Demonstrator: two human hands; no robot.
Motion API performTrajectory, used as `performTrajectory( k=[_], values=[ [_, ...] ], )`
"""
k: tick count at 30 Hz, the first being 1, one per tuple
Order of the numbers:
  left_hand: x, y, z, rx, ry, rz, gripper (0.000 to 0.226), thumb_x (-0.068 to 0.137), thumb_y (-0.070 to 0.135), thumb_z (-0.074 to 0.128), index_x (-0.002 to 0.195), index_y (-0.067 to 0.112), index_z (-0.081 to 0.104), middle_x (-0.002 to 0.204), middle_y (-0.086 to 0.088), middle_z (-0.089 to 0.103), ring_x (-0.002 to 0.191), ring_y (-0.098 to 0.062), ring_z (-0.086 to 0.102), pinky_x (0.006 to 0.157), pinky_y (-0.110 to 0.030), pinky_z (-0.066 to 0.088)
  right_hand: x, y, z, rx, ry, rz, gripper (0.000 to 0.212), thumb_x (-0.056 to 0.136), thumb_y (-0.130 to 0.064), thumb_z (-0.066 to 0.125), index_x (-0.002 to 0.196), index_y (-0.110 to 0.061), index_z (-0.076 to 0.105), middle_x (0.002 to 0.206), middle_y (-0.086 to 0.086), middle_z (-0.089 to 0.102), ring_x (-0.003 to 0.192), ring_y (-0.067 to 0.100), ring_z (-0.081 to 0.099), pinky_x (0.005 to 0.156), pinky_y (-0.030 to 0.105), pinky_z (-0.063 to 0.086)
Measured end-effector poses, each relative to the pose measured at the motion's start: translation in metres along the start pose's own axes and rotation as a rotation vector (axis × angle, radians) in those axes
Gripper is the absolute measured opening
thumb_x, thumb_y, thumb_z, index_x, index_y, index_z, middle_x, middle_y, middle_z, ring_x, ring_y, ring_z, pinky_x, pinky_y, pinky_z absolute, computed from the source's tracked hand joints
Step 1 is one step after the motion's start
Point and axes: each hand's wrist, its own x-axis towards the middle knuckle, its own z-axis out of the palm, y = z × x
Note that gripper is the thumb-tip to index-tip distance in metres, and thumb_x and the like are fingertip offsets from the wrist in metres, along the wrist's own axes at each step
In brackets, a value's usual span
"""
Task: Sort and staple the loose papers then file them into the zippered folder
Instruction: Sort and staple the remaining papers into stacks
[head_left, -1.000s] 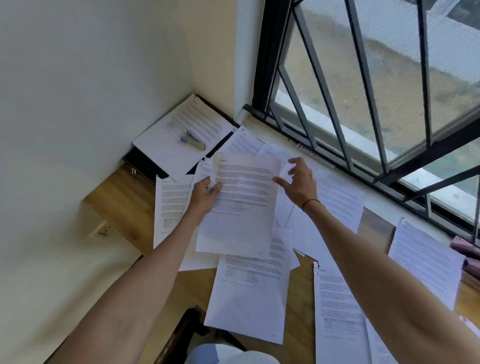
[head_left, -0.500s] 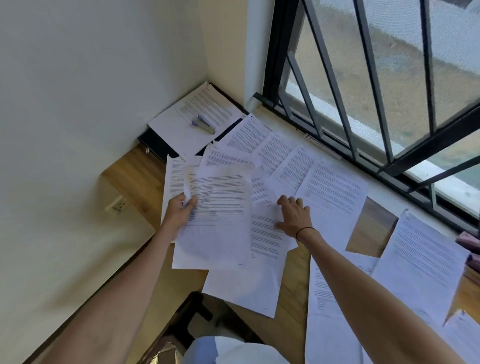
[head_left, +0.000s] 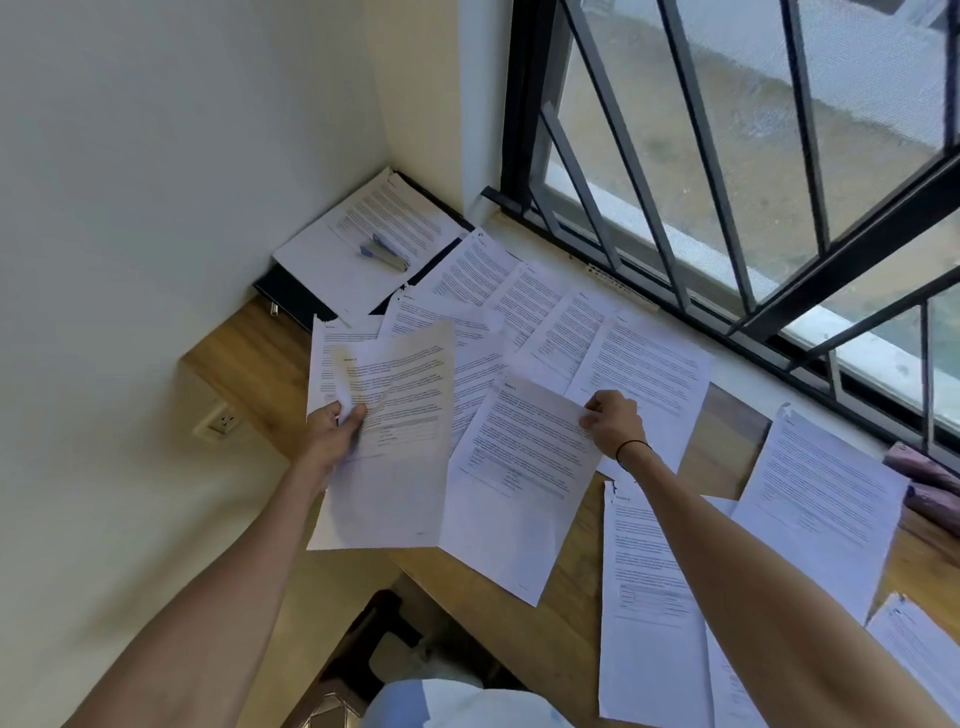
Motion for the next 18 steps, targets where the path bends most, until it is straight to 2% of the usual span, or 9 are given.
performTrajectory(
  k=[2,5,8,9,12,15,17,18],
  values=[
    [-0.003,0.007,0.008,0.004,-0.021,0.015,0.037,0.099,0.031,0.067,0.130,0.010,0.067,0.123,-0.002,0.072,0.112,-0.022,0.068,0.101,-0.041,0.056,0.000,0.002,0.000,0.005,0.000,0.005,0.014,0.086,-0.007,0.056,0.078,-0.015,0.064,0.086,0.007,0.069,0.079,0.029,0.067,0.075,0.048,0.061],
    [-0.003,0.012,0.017,0.015,-0.053,0.032,0.038,0.100,0.031,0.065,0.134,0.012,0.064,0.124,0.001,0.070,0.112,-0.019,0.067,0.088,-0.027,0.055,0.001,0.003,-0.001,0.030,0.004,0.008,0.014,0.086,-0.008,0.056,0.078,-0.016,0.064,0.086,0.007,0.069,0.079,0.029,0.068,0.074,0.047,0.061],
    [0.000,0.015,0.026,0.046,-0.099,0.041,0.038,0.101,0.032,0.065,0.134,0.014,0.064,0.123,0.003,0.070,0.111,-0.016,0.066,0.092,-0.028,0.054,0.004,0.001,-0.004,0.073,0.002,-0.009,0.015,0.088,-0.009,0.059,0.076,-0.017,0.064,0.088,0.007,0.069,0.081,0.029,0.068,0.073,0.045,0.059],
    [0.001,0.016,0.030,0.068,-0.123,0.041,0.033,0.100,0.031,0.066,0.128,0.014,0.067,0.117,0.006,0.072,0.107,-0.013,0.067,0.093,-0.029,0.054,0.004,-0.001,-0.005,0.095,-0.015,-0.034,0.014,0.088,-0.008,0.060,0.077,-0.016,0.064,0.088,0.008,0.070,0.083,0.029,0.068,0.073,0.044,0.058],
    [0.000,0.021,0.048,0.140,-0.197,0.080,0.015,0.101,0.024,0.065,0.110,0.014,0.072,0.089,0.020,0.075,0.086,0.002,0.069,0.081,-0.021,0.055,0.004,-0.013,-0.009,0.187,-0.091,-0.097,0.010,0.089,-0.005,0.063,0.081,-0.009,0.067,0.090,0.009,0.071,0.084,0.026,0.069,0.073,0.042,0.058],
    [0.001,0.028,0.067,0.171,-0.224,0.139,0.023,0.099,0.022,0.069,0.118,0.009,0.071,0.094,0.021,0.071,0.082,0.009,0.067,0.086,-0.023,0.057,0.005,-0.029,-0.010,0.280,-0.103,-0.111,0.009,0.087,-0.001,0.062,0.081,-0.005,0.068,0.082,0.008,0.071,0.074,0.021,0.066,0.063,0.033,0.053],
    [0.001,0.036,0.077,0.153,-0.218,0.144,0.034,0.091,0.030,0.079,0.118,0.015,0.065,0.100,0.013,0.069,0.090,0.003,0.066,0.088,-0.023,0.054,0.007,-0.038,-0.010,0.339,-0.110,-0.113,0.018,0.085,0.007,0.060,0.074,-0.006,0.065,0.070,0.005,0.064,0.065,0.020,0.058,0.060,0.033,0.047],
    [0.003,0.038,0.080,0.135,-0.213,0.134,0.045,0.085,0.035,0.085,0.119,0.012,0.066,0.106,0.007,0.071,0.097,-0.005,0.068,0.090,-0.027,0.056,0.007,-0.044,-0.010,0.369,-0.123,-0.114,0.021,0.085,0.010,0.059,0.072,-0.006,0.065,0.066,0.004,0.061,0.063,0.019,0.055,0.060,0.033,0.046]
  ],
)
